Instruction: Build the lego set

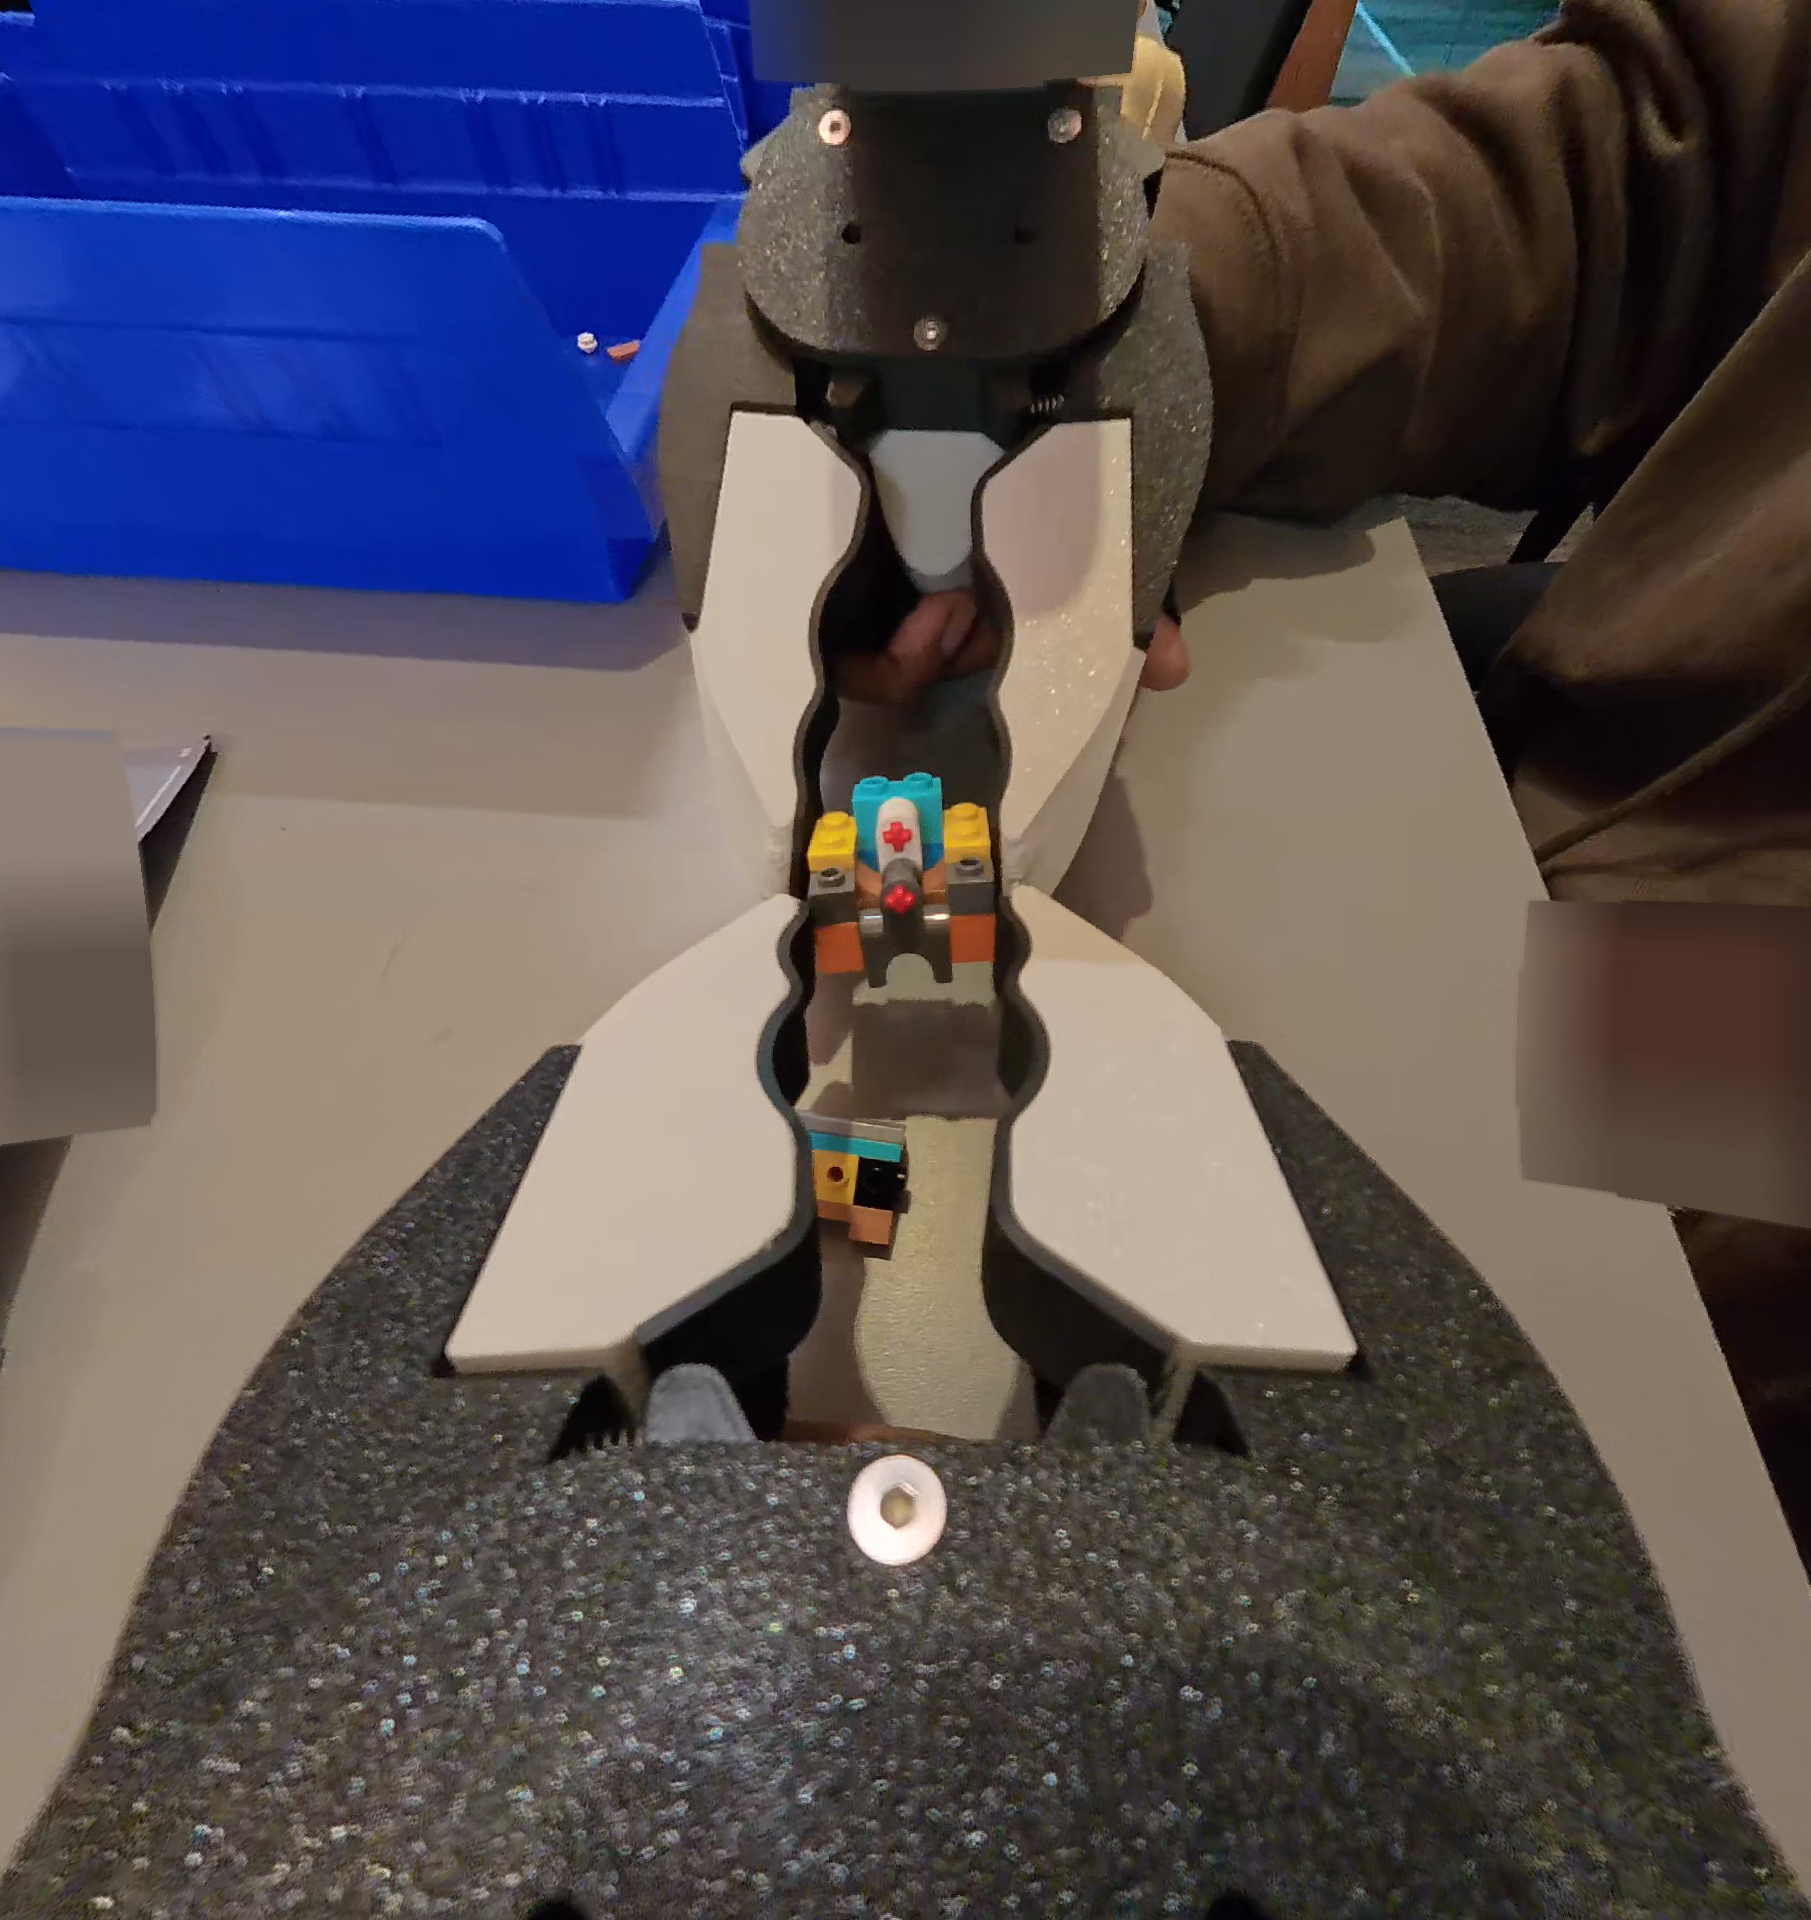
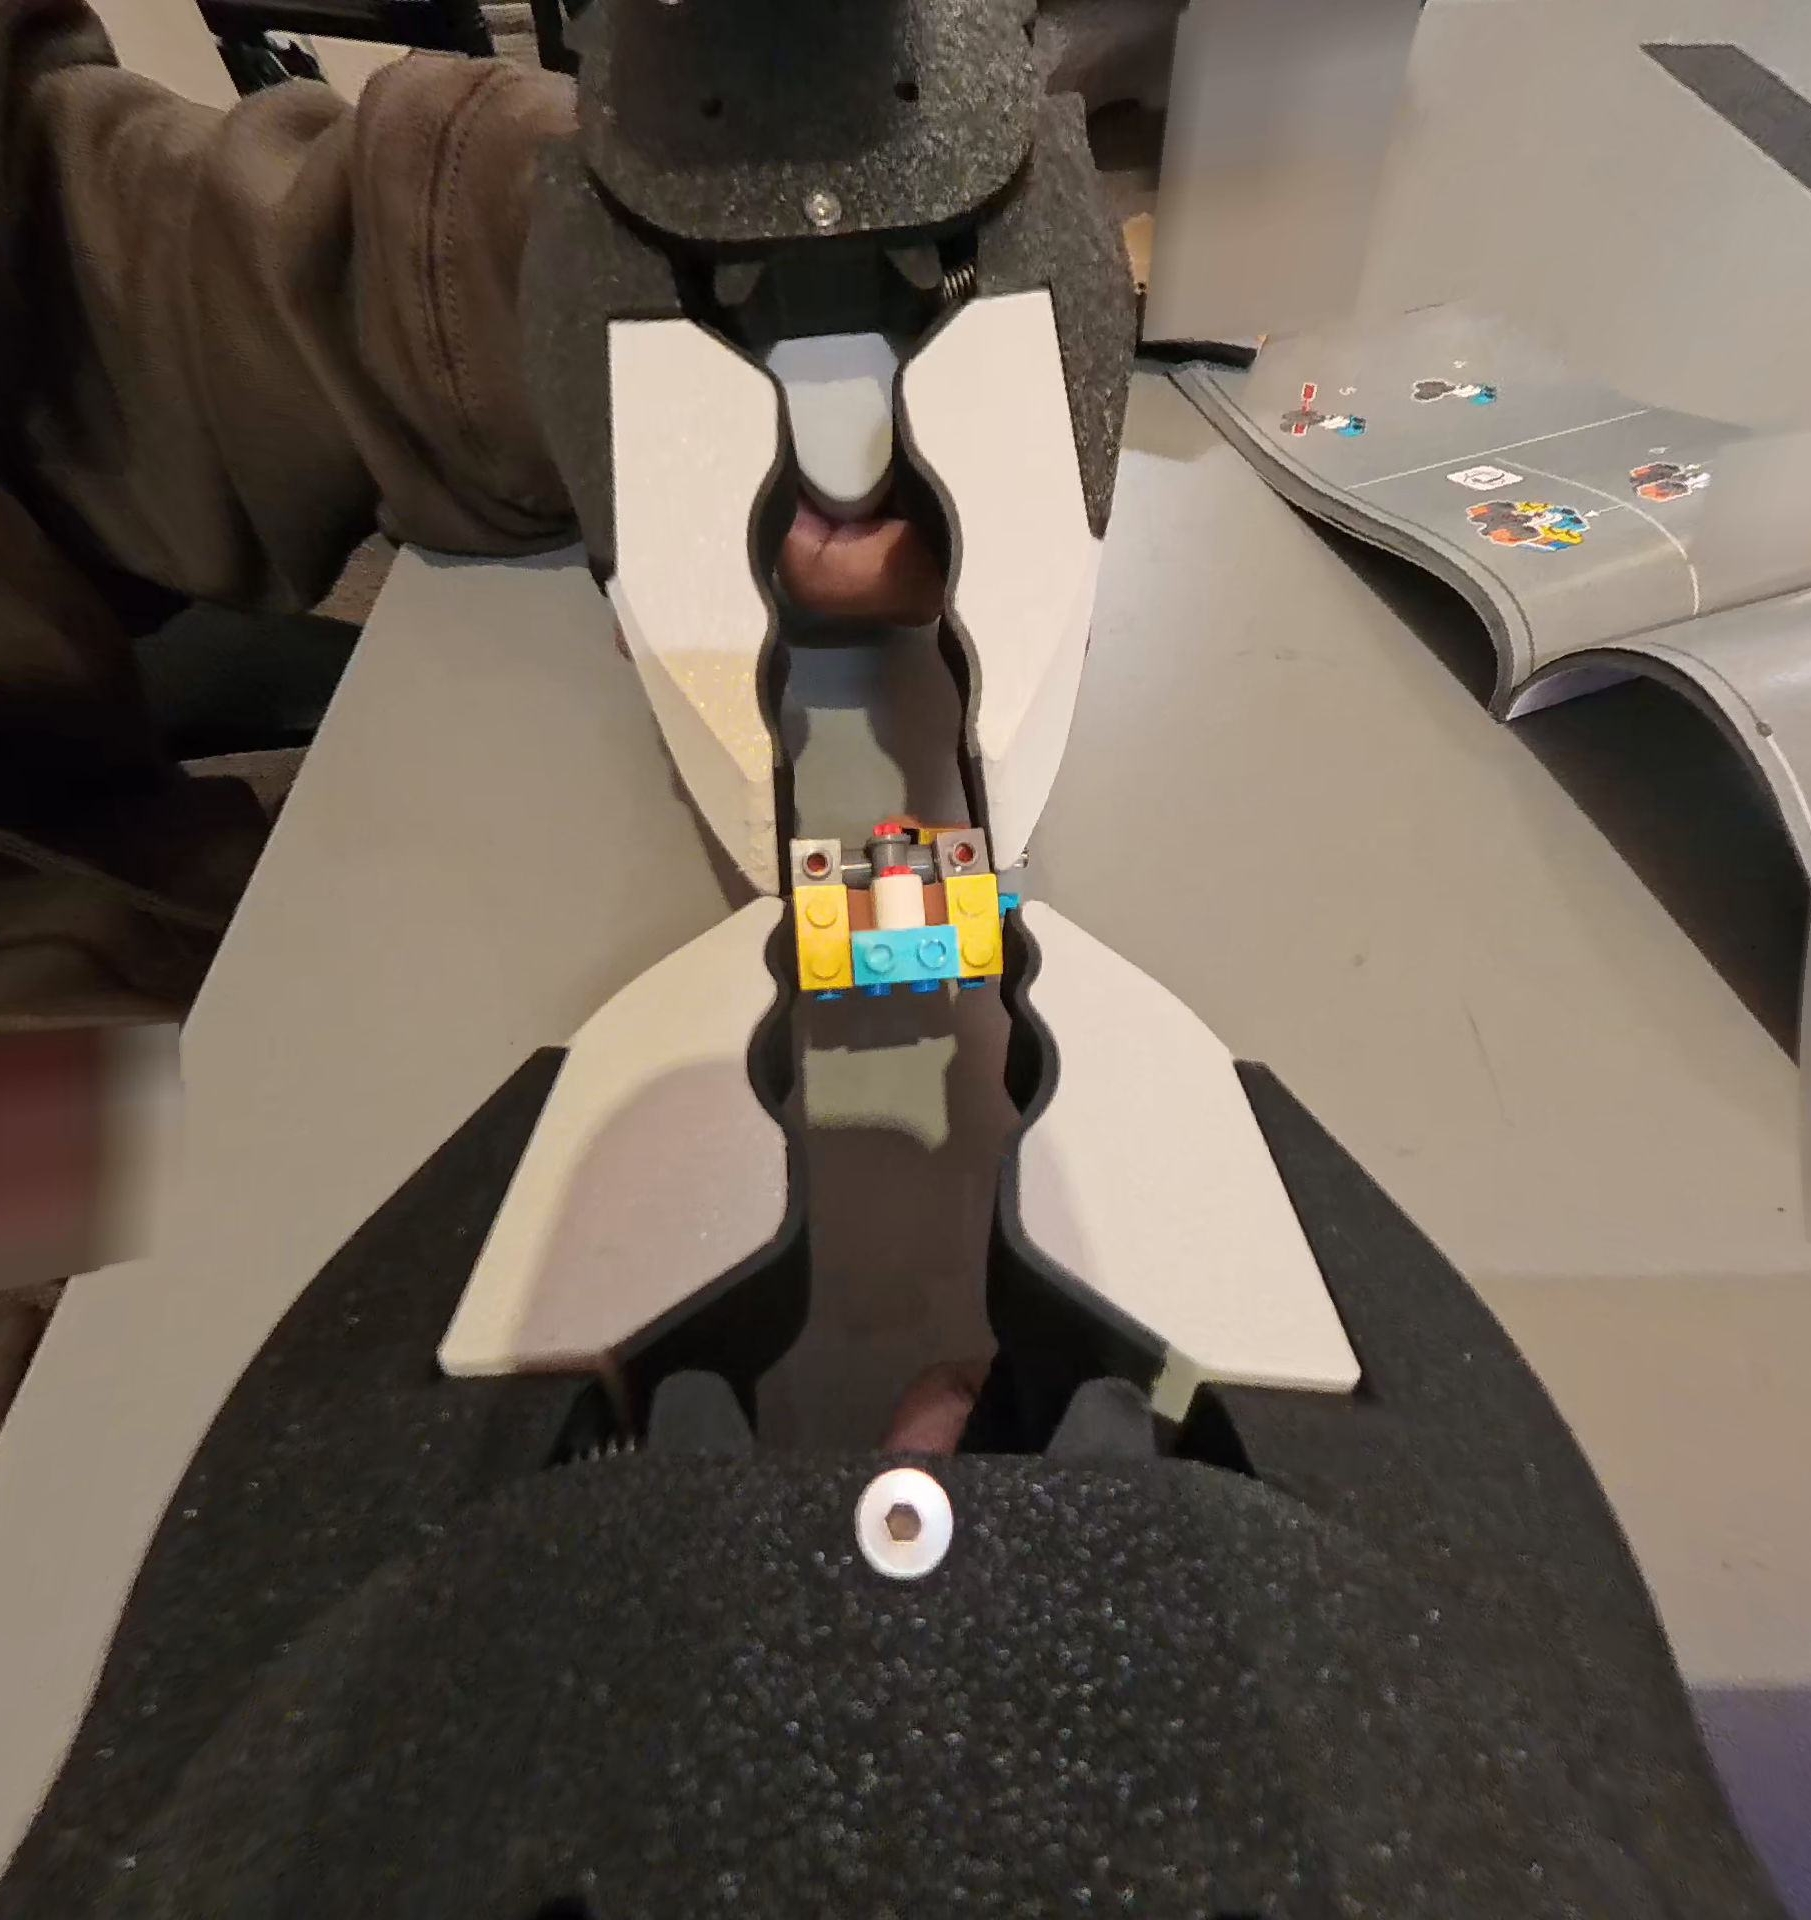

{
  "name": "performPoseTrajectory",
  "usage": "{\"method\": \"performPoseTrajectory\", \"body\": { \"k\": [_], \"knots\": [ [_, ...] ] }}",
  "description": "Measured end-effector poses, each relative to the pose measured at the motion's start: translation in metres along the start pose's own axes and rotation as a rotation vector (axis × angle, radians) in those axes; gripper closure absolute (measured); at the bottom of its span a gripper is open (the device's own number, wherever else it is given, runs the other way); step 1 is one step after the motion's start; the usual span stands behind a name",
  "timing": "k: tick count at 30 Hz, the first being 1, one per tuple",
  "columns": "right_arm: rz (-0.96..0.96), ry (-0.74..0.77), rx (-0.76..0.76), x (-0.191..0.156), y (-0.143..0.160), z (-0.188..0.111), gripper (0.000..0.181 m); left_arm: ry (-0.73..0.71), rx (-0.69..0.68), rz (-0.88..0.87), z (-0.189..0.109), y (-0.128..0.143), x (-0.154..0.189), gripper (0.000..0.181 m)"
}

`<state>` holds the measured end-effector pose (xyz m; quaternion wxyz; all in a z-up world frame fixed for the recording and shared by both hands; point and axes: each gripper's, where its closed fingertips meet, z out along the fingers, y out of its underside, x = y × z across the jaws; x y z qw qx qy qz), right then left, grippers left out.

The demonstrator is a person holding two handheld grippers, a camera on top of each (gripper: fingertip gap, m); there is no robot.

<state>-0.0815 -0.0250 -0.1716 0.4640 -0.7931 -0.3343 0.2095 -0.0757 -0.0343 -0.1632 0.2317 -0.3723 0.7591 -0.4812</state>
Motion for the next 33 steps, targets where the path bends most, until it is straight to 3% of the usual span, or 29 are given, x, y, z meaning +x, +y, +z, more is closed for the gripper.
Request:
{"method": "performPoseTrajectory", "body": {
  "k": [7, 15, 19, 27, 33],
  "knots": [
    [0.001, 0.031, 0.027, 0.004, -0.003, -0.003, 0.138, 0.038, 0.058, -0.139, -0.004, -0.005, -0.002, 0.148],
    [-0.05, 0.154, 0.15, 0.016, -0.021, -0.018, 0.131, 0.043, 0.225, -0.325, -0.017, -0.024, -0.016, 0.149],
    [-0.039, 0.167, 0.116, 0.016, -0.015, -0.02, 0.133, -0.032, 0.126, -0.264, -0.008, -0.011, -0.019, 0.148],
    [0.02, 0.198, -0.103, 0.019, 0.029, -0.02, 0.136, -0.103, -0.202, -0.109, 0.025, 0.021, -0.009, 0.148],
    [0.086, 0.226, -0.157, 0.023, 0.041, -0.027, 0.14, -0.129, -0.28, -0.115, 0.03, 0.031, -0.009, 0.148]
  ]
}}
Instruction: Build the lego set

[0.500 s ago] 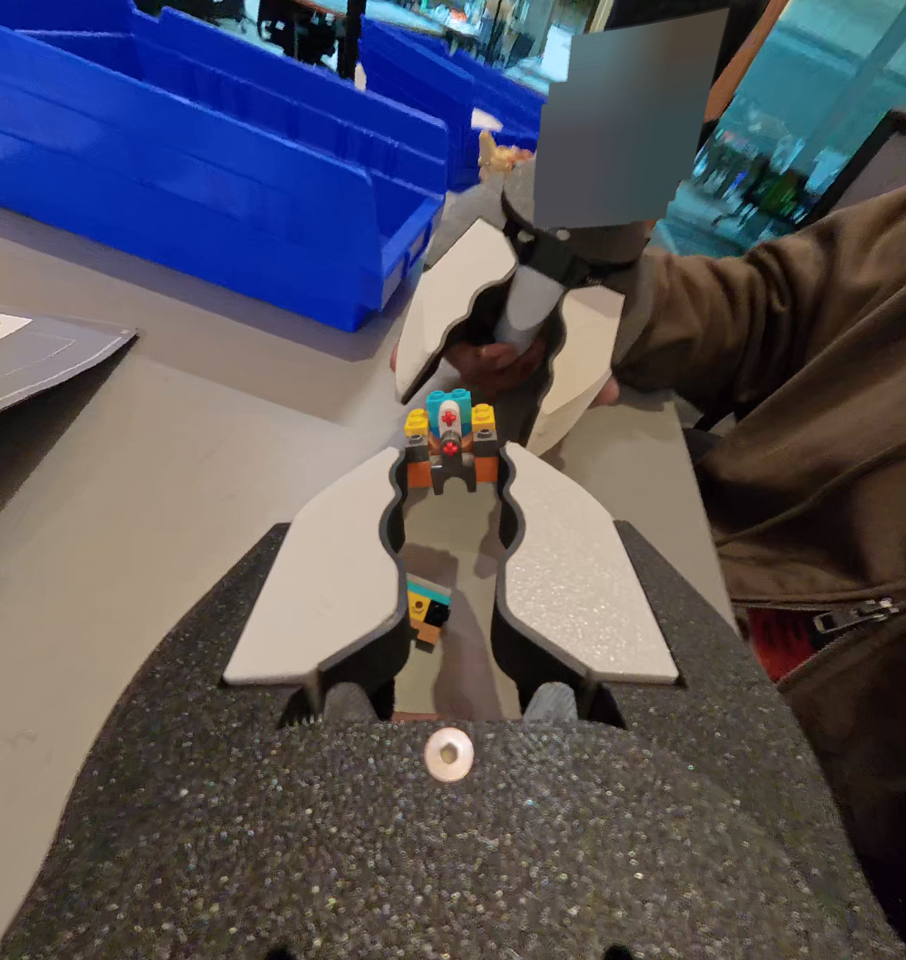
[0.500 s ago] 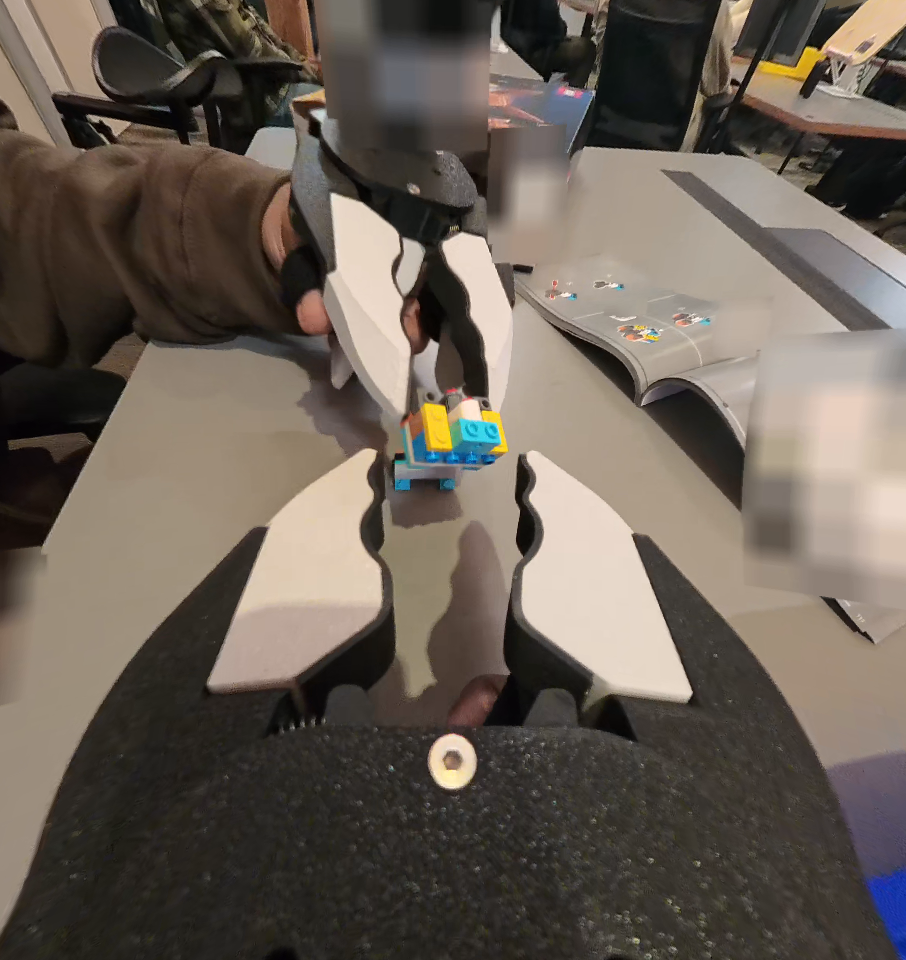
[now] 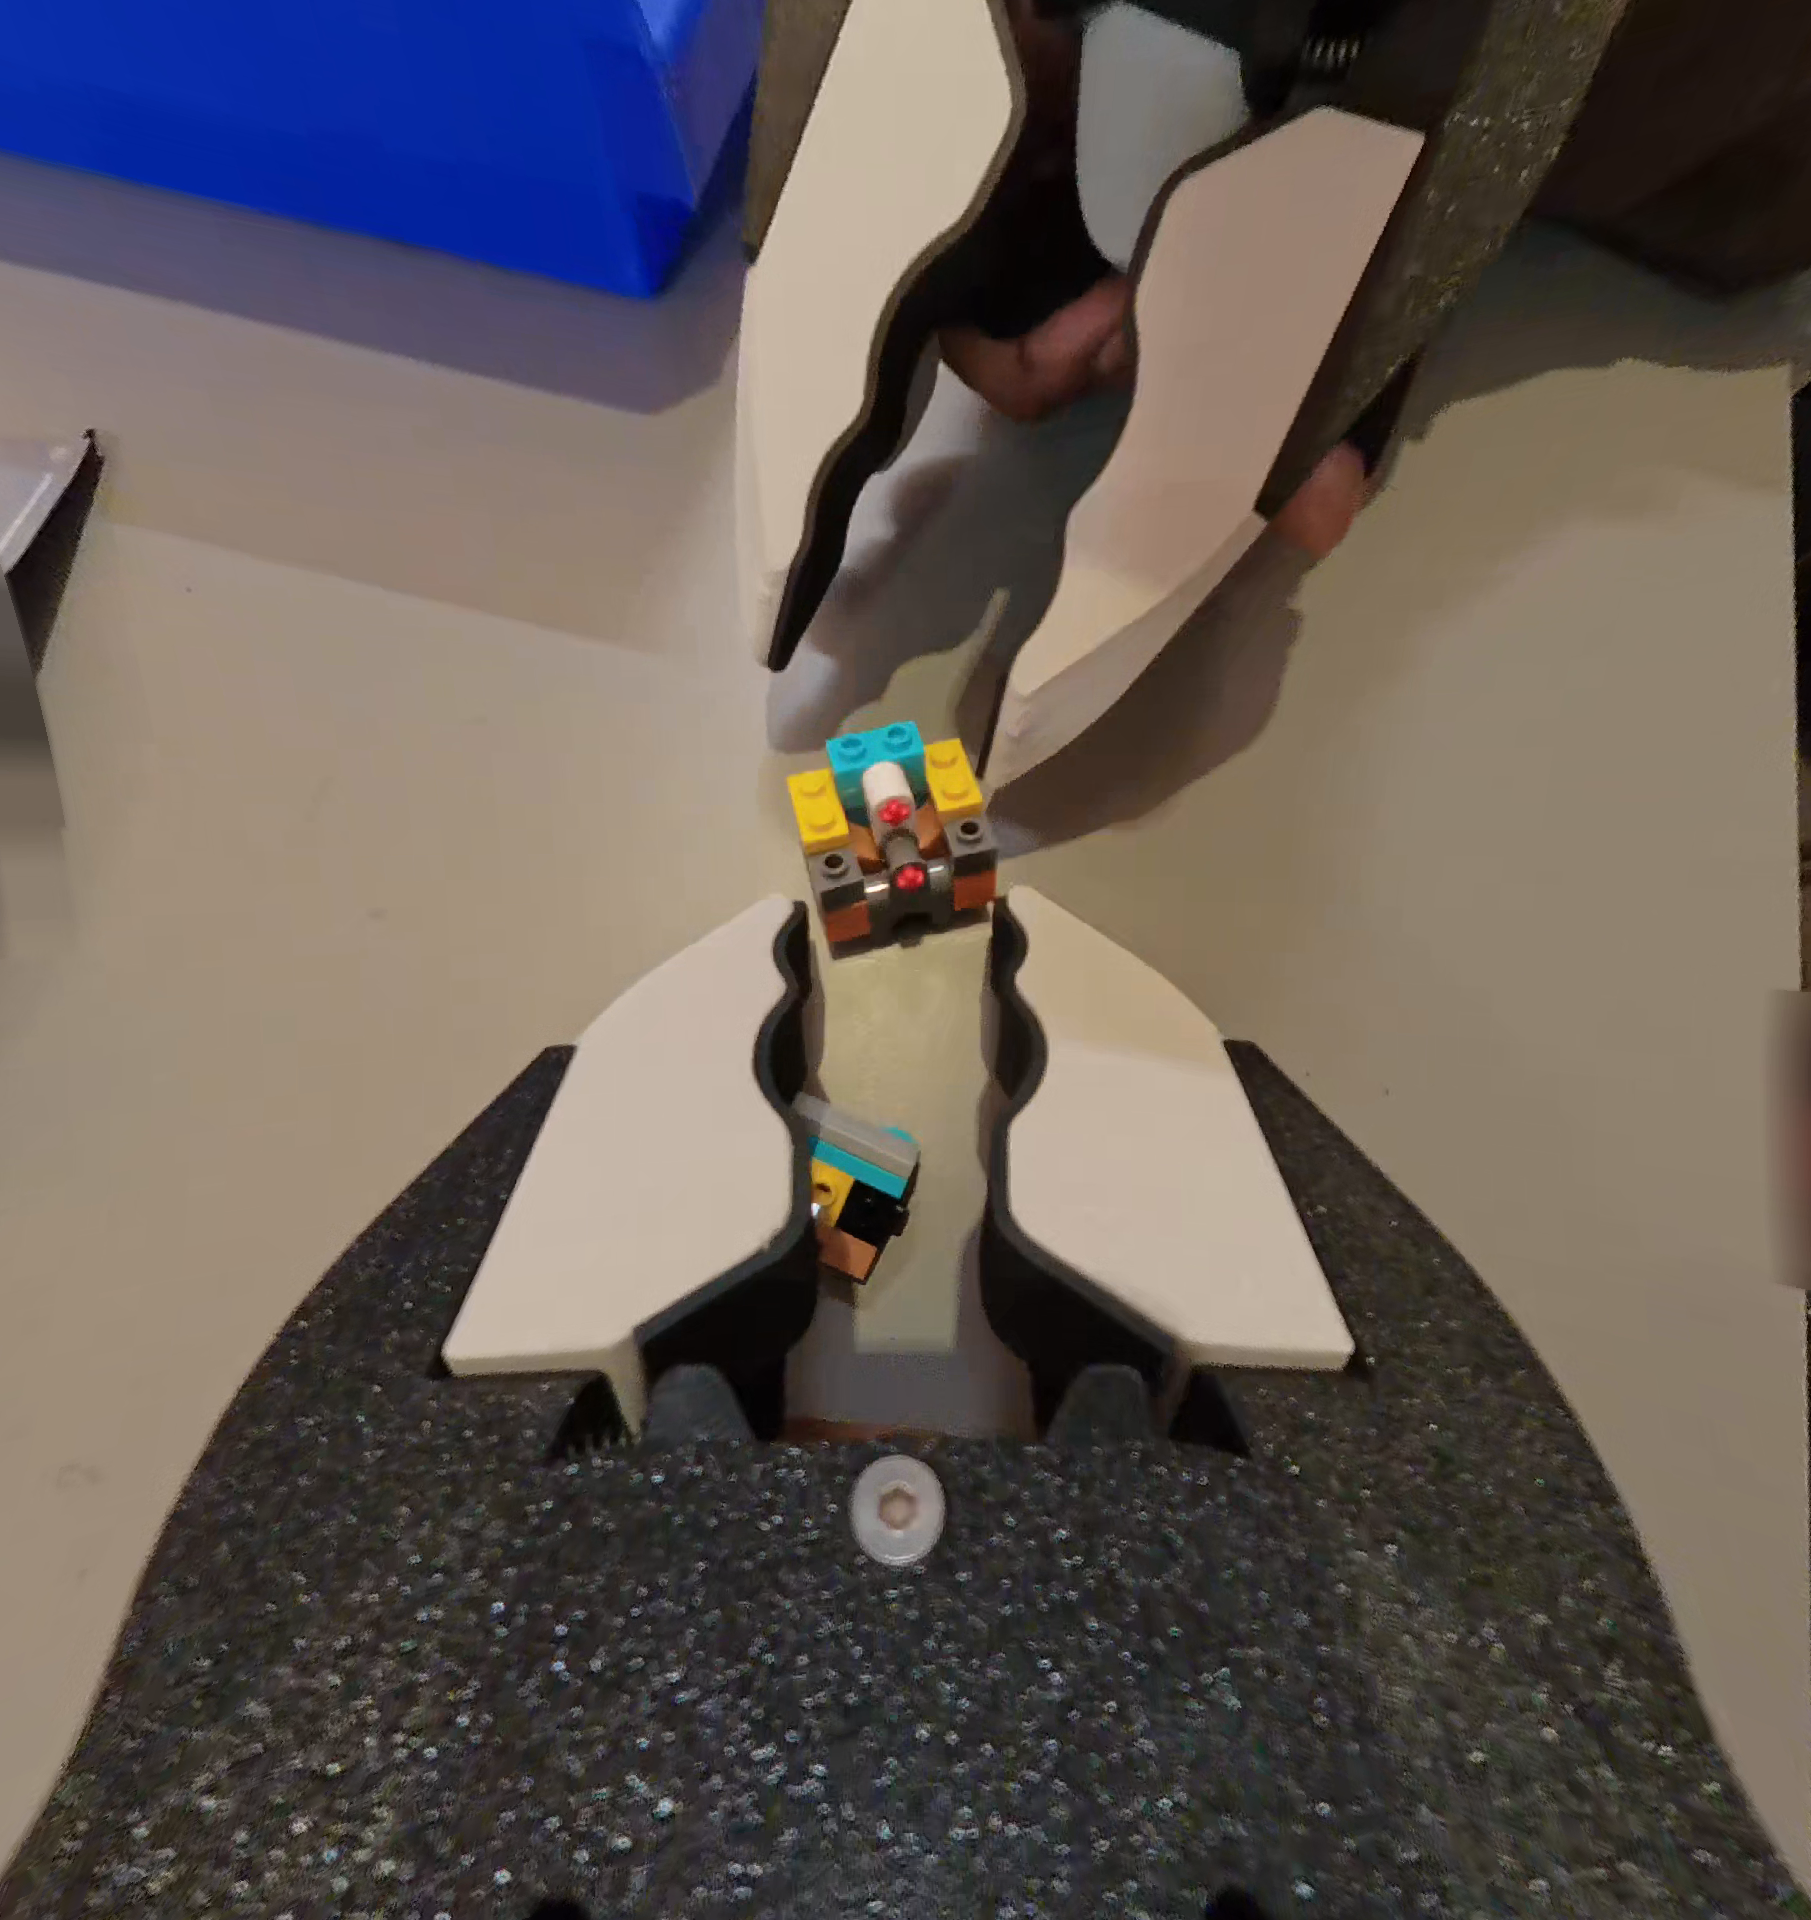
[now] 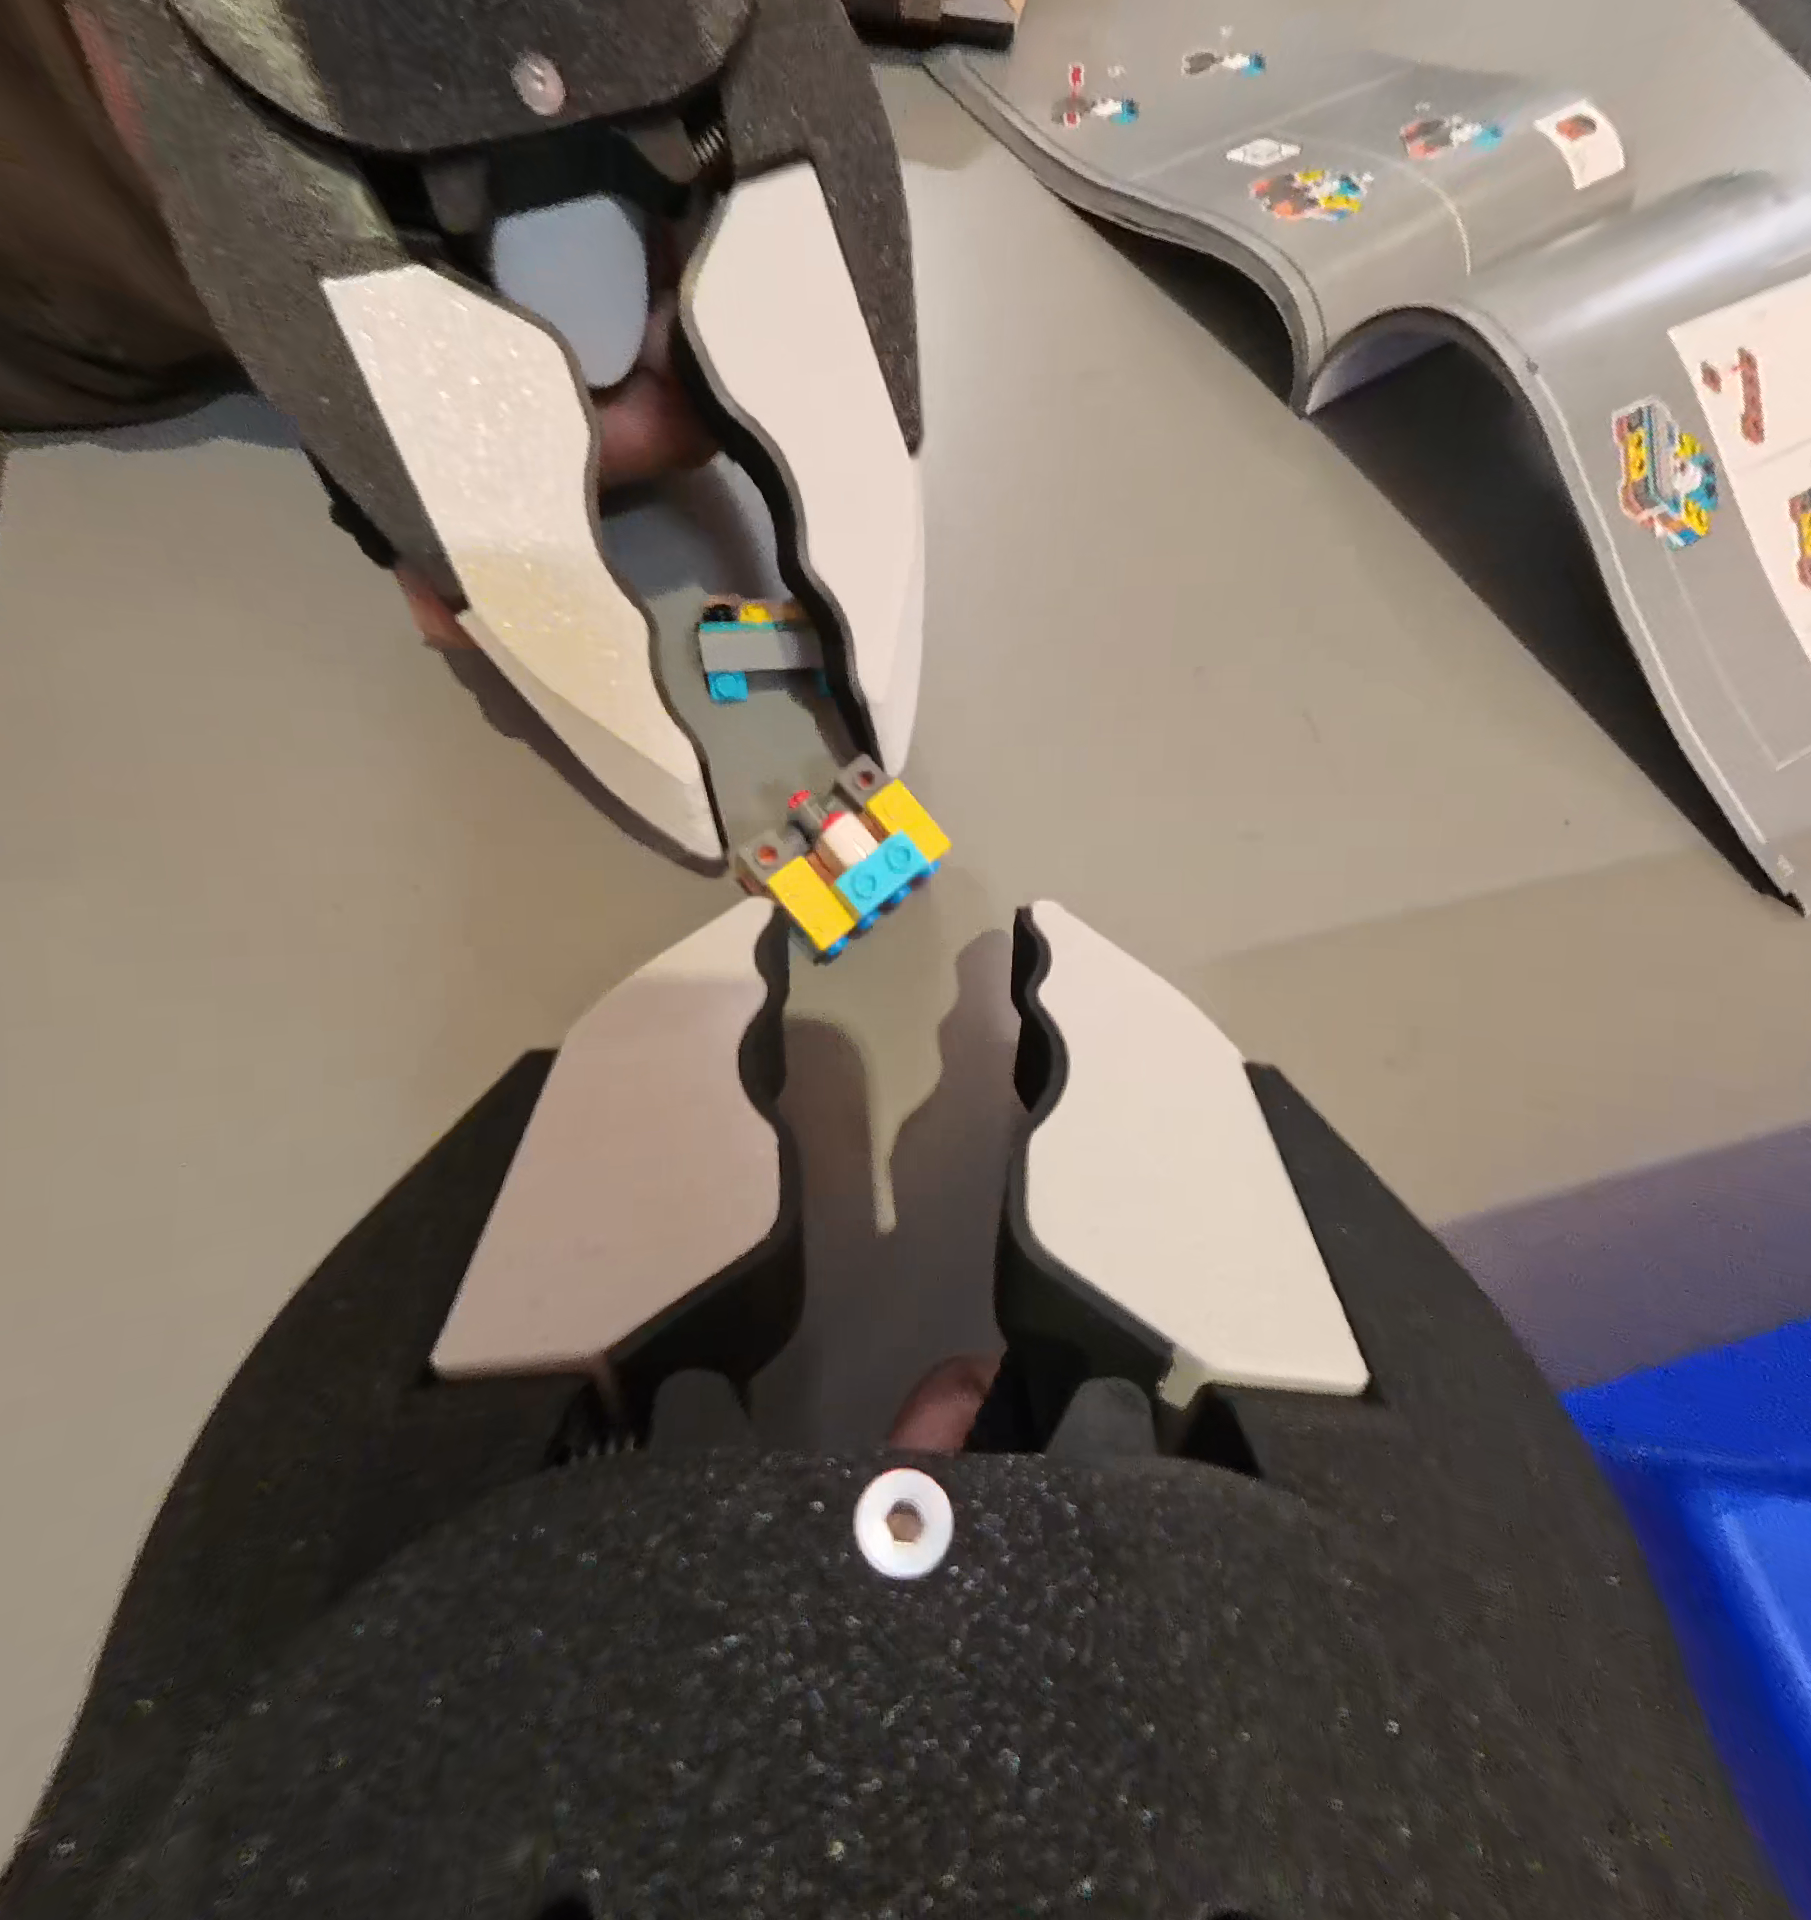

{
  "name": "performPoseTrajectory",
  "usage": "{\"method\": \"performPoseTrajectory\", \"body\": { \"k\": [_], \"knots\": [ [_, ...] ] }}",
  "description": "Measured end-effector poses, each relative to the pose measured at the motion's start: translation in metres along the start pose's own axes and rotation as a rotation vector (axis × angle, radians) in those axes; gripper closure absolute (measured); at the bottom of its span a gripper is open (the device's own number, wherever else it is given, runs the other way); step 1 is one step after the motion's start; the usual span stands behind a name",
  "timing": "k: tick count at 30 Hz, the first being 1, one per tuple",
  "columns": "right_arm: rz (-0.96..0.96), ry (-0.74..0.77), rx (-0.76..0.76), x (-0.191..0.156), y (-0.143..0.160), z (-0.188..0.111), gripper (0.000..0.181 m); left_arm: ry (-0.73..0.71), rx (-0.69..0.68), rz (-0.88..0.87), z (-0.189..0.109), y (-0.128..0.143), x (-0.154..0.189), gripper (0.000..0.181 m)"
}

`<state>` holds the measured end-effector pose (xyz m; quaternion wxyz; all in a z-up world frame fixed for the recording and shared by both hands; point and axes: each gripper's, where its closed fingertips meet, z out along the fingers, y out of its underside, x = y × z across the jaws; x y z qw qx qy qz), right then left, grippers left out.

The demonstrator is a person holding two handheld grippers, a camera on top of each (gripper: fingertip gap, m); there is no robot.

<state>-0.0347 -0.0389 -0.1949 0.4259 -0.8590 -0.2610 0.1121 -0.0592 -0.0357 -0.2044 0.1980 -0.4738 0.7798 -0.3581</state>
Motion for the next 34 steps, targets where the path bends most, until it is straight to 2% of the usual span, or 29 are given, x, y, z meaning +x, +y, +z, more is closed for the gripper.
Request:
{"method": "performPoseTrajectory", "body": {
  "k": [6, 10, 13, 16, 20, 26, 34],
  "knots": [
    [-0.004, 0.079, -0.123, 0.011, 0.02, -0.005, 0.14, -0.079, 0.069, 0.015, -0.019, -0.014, -0.006, 0.139],
    [-0.036, 0.206, -0.238, 0.027, 0.031, -0.019, 0.14, -0.178, 0.256, 0.045, -0.053, -0.052, -0.003, 0.142],
    [-0.043, 0.32, -0.336, 0.043, 0.035, -0.037, 0.152, -0.166, 0.438, 0.102, -0.082, -0.092, 0.024, 0.178],
    [-0.084, 0.493, -0.455, 0.063, 0.037, -0.056, 0.178, -0.106, 0.592, 0.107, -0.1, -0.13, 0.058, 0.181],
    [-0.141, 0.655, -0.637, 0.076, 0.045, -0.07, 0.181, -0.005, 0.65, 0.034, -0.09, -0.164, 0.093, 0.181],
    [-0.204, 0.771, -0.729, 0.076, 0.044, -0.071, 0.181, 0.023, 0.563, -0.046, -0.05, -0.166, 0.109, 0.181],
    [-0.254, 0.842, -0.759, 0.07, 0.039, -0.079, 0.181, 0.031, 0.549, -0.152, -0.047, -0.156, 0.107, 0.181]
  ]
}}
